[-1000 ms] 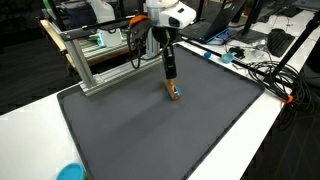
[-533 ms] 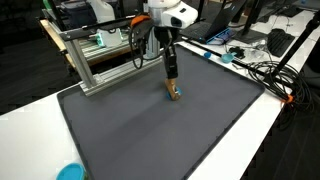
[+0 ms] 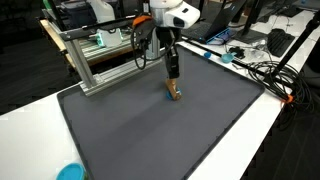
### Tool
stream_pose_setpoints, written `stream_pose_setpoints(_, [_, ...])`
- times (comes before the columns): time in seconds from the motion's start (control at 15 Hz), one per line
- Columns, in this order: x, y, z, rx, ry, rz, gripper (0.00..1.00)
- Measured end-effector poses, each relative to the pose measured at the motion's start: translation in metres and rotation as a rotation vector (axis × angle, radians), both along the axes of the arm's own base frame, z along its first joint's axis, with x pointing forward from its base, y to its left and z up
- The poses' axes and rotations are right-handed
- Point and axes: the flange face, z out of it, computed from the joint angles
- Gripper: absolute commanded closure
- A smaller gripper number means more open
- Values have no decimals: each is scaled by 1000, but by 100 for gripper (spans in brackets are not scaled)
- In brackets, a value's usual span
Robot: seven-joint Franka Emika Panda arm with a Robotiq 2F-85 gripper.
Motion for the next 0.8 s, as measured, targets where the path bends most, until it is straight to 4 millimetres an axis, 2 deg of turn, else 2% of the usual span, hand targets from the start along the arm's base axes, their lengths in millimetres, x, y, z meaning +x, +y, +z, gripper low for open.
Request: stream_pose_setpoints(0.8, [7,1,-1,20,6,48,78])
